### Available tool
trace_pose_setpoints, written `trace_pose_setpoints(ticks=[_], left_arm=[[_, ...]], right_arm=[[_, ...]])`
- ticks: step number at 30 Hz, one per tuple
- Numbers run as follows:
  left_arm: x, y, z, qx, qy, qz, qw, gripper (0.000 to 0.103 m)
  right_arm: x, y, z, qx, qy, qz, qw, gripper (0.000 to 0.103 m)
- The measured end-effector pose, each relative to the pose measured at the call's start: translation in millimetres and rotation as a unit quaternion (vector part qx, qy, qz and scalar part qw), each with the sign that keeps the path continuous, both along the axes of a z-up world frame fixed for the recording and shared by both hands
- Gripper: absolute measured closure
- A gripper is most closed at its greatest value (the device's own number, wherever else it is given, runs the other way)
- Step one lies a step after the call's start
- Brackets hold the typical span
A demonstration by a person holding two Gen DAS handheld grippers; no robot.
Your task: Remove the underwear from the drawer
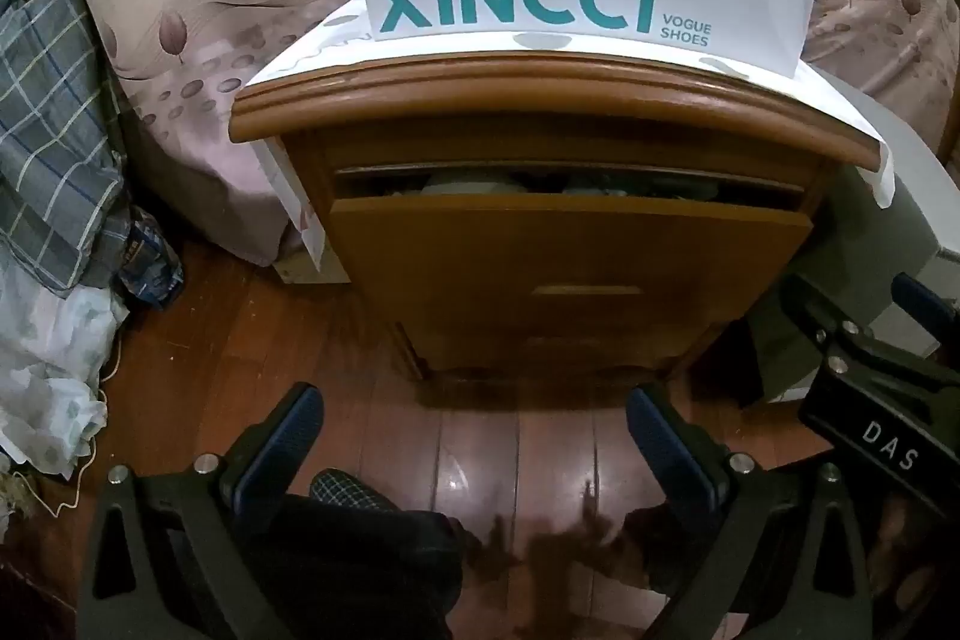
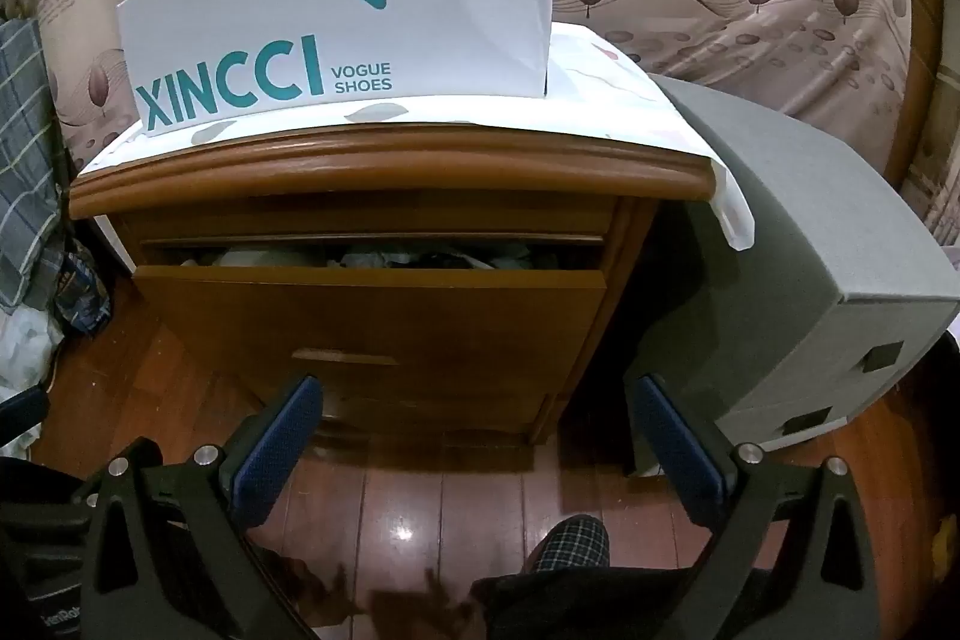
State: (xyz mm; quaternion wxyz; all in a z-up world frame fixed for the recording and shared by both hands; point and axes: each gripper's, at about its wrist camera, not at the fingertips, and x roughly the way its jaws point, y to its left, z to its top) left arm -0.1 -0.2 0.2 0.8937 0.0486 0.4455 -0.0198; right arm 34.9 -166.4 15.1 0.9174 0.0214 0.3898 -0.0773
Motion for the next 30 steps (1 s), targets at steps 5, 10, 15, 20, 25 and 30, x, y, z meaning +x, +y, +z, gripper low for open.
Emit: trace_pose_setpoints(ticks=[5, 10, 15, 20, 25, 30], left_arm=[[0.4, -1.3, -0.5, 0.001, 0.002, 0.001, 1.0, 0.0], [2.4, 3.0, 3.7, -0.004, 0.0, 0.002, 1.0, 0.0], [-0.9, 1.8, -0.3, 0.003, -0.001, 0.0, 1.0, 0.0], [-0.9, 1.6, -1.4, 0.001, 0.0, -0.001, 1.0, 0.0], [-0.6, 2.5, -0.9, 0.0, 0.001, -0.001, 1.0, 0.0], [-1.0, 2.5, -0.9, 0.001, 0.001, -0.002, 1.0, 0.0]], right_arm=[[0.1, 0.0, 0.0, 0.001, 0.0, 0.0, 1.0, 0.0], [0.0, 0.1, -0.1, 0.001, 0.0, 0.0, 1.0, 0.0], [0.0, 0.1, -0.2, 0.001, 0.0, -0.001, 1.0, 0.0], [0.4, 1.0, -0.8, 0.0, 0.001, 0.0, 1.0, 0.0], [1.7, 3.2, -3.3, 0.0, 0.002, 0.001, 1.0, 0.0], [0.4, 1.3, -2.0, 0.0, 0.003, 0.001, 1.0, 0.0]])
